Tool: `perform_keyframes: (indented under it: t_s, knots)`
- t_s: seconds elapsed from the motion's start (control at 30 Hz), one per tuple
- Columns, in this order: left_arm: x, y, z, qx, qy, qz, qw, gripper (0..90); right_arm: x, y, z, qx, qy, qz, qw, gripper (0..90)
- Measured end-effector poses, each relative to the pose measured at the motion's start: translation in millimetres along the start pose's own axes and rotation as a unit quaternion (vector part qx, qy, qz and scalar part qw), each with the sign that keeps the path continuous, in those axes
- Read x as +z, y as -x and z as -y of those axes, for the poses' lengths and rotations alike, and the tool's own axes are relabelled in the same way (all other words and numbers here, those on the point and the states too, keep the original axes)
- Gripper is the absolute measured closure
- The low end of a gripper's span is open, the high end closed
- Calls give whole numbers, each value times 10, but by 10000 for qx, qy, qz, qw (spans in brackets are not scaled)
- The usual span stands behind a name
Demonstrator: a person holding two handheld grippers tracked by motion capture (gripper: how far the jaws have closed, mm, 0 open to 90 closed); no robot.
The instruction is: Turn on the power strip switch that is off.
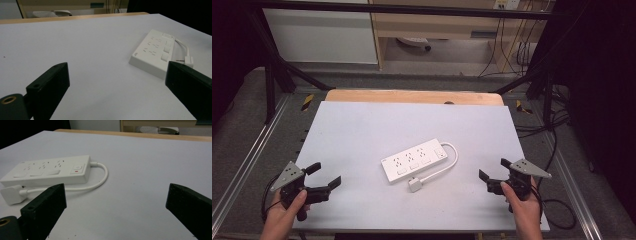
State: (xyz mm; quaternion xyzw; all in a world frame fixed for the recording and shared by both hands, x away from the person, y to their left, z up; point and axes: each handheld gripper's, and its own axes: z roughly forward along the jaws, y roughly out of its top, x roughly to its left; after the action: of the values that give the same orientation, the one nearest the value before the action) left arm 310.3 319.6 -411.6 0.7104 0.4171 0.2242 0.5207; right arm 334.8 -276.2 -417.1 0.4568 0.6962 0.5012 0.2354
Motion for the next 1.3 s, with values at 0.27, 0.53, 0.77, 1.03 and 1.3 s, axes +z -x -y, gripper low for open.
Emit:
perform_keyframes:
  t_s: [0.27, 0.53, 0.77, 1.03, 1.3]
  knots:
    - [13, -1, 9, -18, -12, 5, 10000, 55, 2, -62, -86, -57, 85, -151, 9998, 27]
    - [19, -1, 21, 19, -75, -3, 10000, 51, 68, -83, -238, -64, 50, -321, 9995, 35]
    - [36, -3, 25, -7, -103, 10, 9999, 51, 99, -113, -371, -179, -13, -333, 9993, 44]
    - [33, -2, 21, 42, -115, -18, 9999, 51, 192, -187, -480, -253, -154, -466, 9985, 43]
    - [38, 6, 22, 52, -143, 30, 9999, 51, 263, -254, -621, -307, -147, -624, 9975, 45]
